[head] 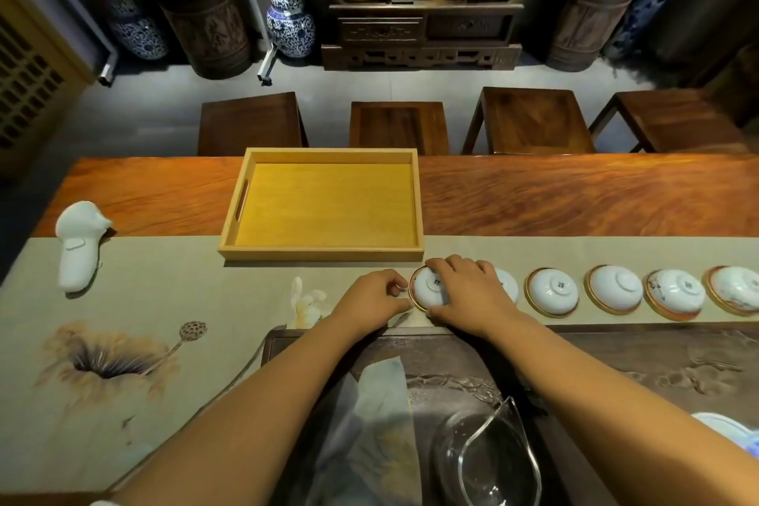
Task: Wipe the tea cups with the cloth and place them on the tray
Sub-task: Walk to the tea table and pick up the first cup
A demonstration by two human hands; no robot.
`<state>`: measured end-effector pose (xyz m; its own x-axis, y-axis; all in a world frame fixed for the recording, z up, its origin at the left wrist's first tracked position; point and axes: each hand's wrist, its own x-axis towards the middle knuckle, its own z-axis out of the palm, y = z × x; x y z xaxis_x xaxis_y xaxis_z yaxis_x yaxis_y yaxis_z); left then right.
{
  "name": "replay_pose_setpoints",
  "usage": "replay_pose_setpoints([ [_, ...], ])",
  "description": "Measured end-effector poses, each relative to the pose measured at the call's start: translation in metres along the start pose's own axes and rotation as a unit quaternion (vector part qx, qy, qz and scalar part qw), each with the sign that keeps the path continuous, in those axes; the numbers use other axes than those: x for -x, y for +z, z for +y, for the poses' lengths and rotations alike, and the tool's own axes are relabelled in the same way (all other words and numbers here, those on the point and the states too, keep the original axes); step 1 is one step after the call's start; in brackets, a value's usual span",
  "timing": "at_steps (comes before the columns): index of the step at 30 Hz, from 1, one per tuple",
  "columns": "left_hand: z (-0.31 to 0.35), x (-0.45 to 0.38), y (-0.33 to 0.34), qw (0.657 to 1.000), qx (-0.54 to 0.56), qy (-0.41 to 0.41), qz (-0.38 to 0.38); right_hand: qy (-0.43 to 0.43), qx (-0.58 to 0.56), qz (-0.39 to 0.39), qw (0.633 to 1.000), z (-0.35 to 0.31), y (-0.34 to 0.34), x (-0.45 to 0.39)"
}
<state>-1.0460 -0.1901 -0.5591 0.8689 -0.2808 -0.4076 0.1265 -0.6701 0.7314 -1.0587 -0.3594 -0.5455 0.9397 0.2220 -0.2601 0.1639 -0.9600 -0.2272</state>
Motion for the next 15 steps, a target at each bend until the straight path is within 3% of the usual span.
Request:
replay_pose_setpoints([
  [8,0.008,-0.003,0.001,0.999,0.044,-0.020,0.015,0.002,-0.033,-0.007,0.999,0.002,-0.002,0.001],
  [15,0.018,-0.001,-0.003,0.987,0.140,-0.079,0.004,0.043,-0.139,-0.005,0.989,0.003,-0.003,0.014],
])
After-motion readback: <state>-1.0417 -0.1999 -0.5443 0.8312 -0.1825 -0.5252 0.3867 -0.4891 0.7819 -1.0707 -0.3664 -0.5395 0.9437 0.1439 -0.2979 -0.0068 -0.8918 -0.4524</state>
